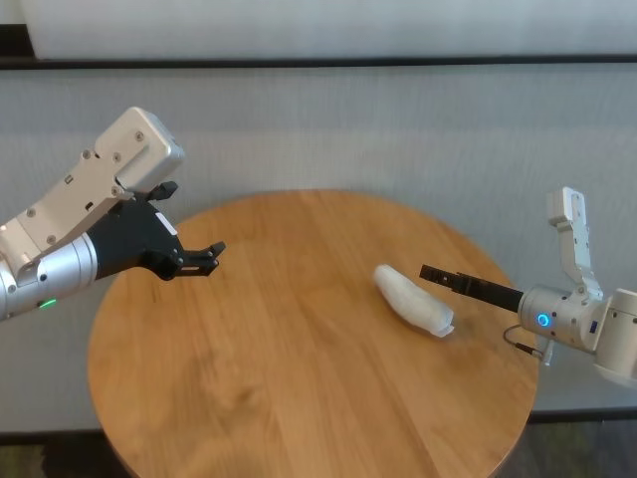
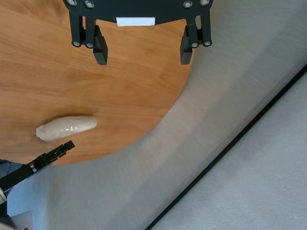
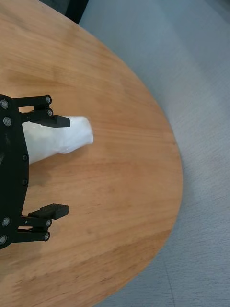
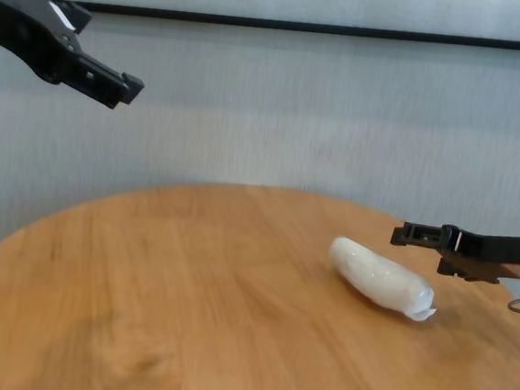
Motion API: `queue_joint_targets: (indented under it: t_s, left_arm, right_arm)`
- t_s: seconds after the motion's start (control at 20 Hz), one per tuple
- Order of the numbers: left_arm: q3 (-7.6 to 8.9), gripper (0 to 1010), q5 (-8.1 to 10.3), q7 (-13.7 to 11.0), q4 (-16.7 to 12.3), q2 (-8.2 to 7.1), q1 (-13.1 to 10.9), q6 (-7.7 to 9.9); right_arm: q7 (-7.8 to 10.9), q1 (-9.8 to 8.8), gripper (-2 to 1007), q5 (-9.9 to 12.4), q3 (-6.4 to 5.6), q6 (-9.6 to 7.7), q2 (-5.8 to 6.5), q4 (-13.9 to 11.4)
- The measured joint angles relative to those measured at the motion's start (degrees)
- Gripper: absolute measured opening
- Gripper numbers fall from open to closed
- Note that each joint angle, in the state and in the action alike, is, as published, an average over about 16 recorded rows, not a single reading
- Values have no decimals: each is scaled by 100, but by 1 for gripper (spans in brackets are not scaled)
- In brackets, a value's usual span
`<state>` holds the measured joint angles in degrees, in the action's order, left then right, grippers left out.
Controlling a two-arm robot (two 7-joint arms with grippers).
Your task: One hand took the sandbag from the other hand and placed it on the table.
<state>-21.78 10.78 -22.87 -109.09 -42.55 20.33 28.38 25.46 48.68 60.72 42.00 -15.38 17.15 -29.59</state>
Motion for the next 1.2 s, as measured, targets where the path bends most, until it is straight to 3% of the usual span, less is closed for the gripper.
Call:
queue_joint_targets:
  t_s: [0.2, 0.5, 0.85, 1.2]
  left_arm:
    - [0, 1000, 0, 0, 0, 0, 0, 0]
    - [0, 1000, 0, 0, 0, 0, 0, 0]
    - [0, 1000, 0, 0, 0, 0, 0, 0]
    - [0, 1000, 0, 0, 0, 0, 0, 0]
  right_arm:
    - [8, -62, 999, -5, -13, 19, 52, -152]
    - [26, -256, 1001, -3, -95, 59, 207, -622]
    - [65, -599, 1001, 21, -255, 35, 471, -1461]
    - [140, -957, 1001, 113, -438, -148, 747, -2373]
